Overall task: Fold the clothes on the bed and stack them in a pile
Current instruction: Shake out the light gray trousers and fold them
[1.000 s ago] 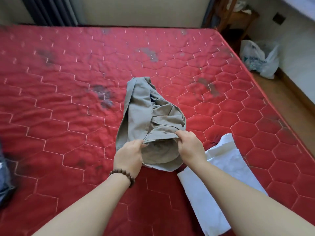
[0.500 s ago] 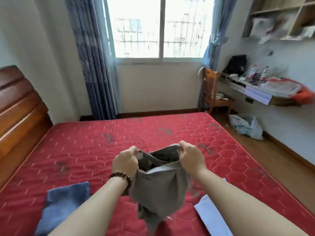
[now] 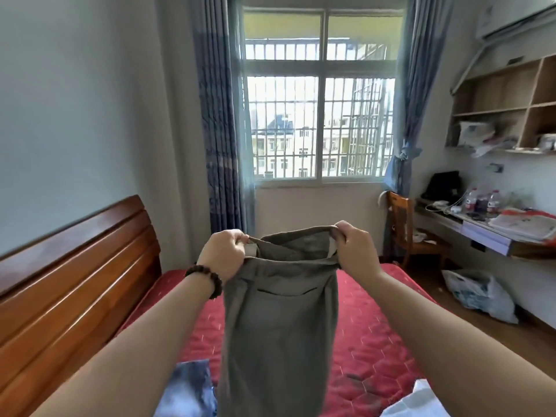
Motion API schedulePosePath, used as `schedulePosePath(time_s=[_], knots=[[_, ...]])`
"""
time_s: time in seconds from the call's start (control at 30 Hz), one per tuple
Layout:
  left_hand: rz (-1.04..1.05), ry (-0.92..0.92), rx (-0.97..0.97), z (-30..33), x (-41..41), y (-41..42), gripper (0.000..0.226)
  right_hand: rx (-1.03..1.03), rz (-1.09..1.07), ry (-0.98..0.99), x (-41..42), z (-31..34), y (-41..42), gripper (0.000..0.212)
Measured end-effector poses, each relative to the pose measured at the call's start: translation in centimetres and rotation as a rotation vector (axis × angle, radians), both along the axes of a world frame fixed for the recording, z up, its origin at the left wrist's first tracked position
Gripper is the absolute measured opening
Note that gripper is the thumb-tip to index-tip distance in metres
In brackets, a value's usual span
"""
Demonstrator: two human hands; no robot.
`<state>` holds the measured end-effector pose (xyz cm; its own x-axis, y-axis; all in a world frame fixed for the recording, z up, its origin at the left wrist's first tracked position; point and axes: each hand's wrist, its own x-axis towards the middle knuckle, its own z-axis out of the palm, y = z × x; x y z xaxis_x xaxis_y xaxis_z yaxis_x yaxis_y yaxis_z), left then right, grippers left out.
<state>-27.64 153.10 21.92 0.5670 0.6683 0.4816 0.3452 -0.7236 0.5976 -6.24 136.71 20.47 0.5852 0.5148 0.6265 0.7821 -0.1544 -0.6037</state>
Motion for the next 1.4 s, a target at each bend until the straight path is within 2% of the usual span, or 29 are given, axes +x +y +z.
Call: schedulePosePath(time_s=[0.13, 0.23, 0.27, 0.3, 0.33, 0.4, 0.47, 0.53, 0.67, 0.77, 0.9, 1.03, 1.13, 1.27, 1.33, 1.4], knots=[[-0.127, -0.018, 0.032, 4.3, 0.2, -1.5, 0.018, -0.069, 0.131, -0.078, -0.8, 5.2, 0.6, 0.025], [-0.253, 0.065, 0.038, 7.0, 2.5, -3.5, 0.066, -0.123, 0.233, -0.149, -2.0, 7.5, 0.8, 0.022], [-0.286, 0.112, 0.018, 7.5, 3.3, -4.3, 0.071, -0.121, 0.268, -0.160, -2.3, 8.0, 0.8, 0.020], [-0.310, 0.151, 0.003, 7.9, 4.0, -5.0, 0.067, -0.110, 0.302, -0.159, -2.5, 8.5, 0.6, 0.019], [-0.326, 0.192, 0.018, 8.0, 4.6, -5.4, 0.053, -0.097, 0.326, -0.160, -2.6, 8.9, 0.3, 0.018], [-0.312, 0.251, 0.088, 8.1, 5.3, -6.1, 0.014, -0.099, 0.337, -0.191, -2.3, 9.6, -0.3, 0.016], [-0.300, 0.229, 0.063, 8.5, 5.7, -6.4, 0.032, -0.149, 0.320, -0.250, -1.4, 10.1, -1.1, 0.015], [-0.281, 0.202, 0.035, 9.6, 5.8, -6.7, 0.042, -0.210, 0.300, -0.308, -0.6, 10.2, -1.8, 0.016], [-0.239, 0.301, 0.086, 11.7, 6.5, -7.8, 0.031, -0.292, 0.287, -0.282, 1.0, 8.7, -2.9, 0.027], [-0.212, 0.305, 0.133, 12.8, 6.6, -7.7, 0.028, -0.416, 0.254, -0.254, 2.8, 6.7, -4.0, 0.018], [-0.153, 0.269, 0.148, 14.4, 6.0, -5.3, 0.033, -0.504, 0.136, -0.189, 5.9, 3.9, -5.5, 0.037], [-0.130, 0.296, 0.177, 15.2, 4.1, -2.1, 0.035, -0.465, 0.091, -0.115, 8.2, 3.0, -5.8, 0.018], [-0.147, 0.332, 0.165, 14.9, 2.5, -0.3, 0.038, -0.428, 0.072, -0.198, 8.9, 3.8, -4.5, 0.007], [-0.216, 0.488, 0.061, 13.9, 0.1, 1.7, 0.030, -0.440, 0.073, -0.199, 9.3, 4.6, -2.9, 0.010], [-0.256, 0.615, -0.025, 13.3, -1.3, 2.4, 0.036, -0.446, 0.076, -0.198, 9.7, 5.1, -2.2, 0.011], [-0.259, 0.734, -0.031, 12.5, -2.4, 2.8, 0.046, -0.428, 0.084, -0.160, 9.8, 5.9, -1.3, 0.012]])
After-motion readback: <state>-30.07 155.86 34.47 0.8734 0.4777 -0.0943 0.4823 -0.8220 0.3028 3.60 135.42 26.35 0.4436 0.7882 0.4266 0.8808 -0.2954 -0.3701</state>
